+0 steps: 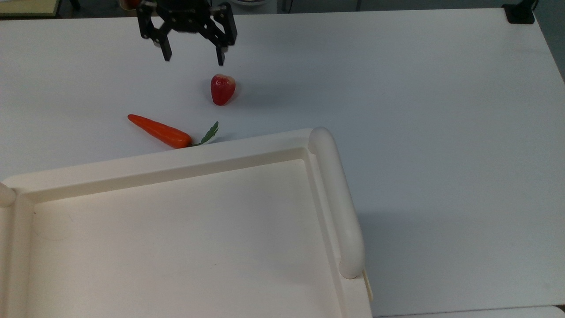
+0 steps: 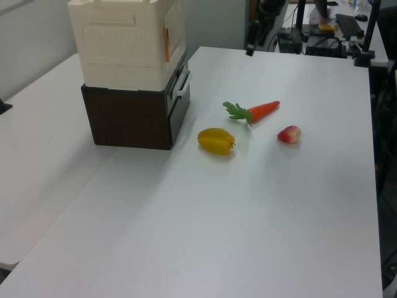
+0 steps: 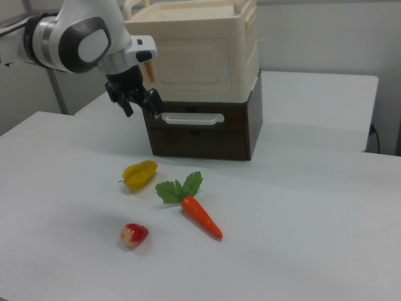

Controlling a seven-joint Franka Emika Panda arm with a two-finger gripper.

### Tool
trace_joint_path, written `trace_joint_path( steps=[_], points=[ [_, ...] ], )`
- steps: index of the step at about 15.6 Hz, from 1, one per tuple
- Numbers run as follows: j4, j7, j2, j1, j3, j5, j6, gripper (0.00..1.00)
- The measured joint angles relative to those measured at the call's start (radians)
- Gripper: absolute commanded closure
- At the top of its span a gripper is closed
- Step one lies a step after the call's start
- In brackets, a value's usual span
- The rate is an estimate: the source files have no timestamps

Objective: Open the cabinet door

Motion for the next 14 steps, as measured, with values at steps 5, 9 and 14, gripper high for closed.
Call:
trace_joint_path(
  steps=[5,9,14],
  points=[
    [0.072,0.000,0.104,0.038,0.002,0.118,0.178,0.01],
    [0.163,0.018,0.212,0.087,0.008,0.131,0.365,0.10],
    [0.239,0.032,0.324,0.165,0.009,0.090,0.589,0.26]
  ],
)
